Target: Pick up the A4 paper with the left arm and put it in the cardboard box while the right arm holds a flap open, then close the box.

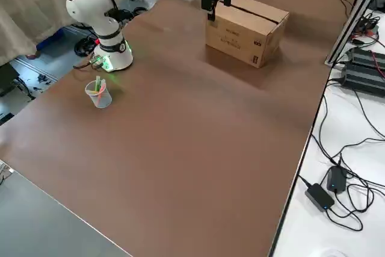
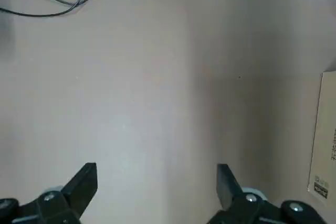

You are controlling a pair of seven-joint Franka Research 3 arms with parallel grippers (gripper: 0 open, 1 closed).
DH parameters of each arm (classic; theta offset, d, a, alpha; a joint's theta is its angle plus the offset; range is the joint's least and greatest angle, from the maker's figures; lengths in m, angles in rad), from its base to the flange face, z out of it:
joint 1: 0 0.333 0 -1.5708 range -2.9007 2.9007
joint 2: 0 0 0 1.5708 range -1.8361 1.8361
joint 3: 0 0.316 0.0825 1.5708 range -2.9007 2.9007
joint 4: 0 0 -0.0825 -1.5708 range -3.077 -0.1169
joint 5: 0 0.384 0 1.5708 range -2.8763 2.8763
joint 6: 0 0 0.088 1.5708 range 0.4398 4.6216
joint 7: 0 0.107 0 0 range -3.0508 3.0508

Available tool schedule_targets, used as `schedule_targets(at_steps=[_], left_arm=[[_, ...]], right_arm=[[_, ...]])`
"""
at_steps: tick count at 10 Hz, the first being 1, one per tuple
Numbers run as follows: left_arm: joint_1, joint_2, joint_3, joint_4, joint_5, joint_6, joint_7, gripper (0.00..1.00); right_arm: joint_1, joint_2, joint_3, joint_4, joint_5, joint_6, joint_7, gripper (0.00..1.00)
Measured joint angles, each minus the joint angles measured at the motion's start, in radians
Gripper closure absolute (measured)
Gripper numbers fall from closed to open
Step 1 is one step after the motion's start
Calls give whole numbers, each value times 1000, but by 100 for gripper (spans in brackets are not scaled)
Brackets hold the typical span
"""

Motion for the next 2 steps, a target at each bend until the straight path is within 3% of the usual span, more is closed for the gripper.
schedule_targets(at_steps=[2], left_arm=[[-1,3,0,0,0,0,0,0]], right_arm=[[0,0,0,-2,0,-26,-7,4]])
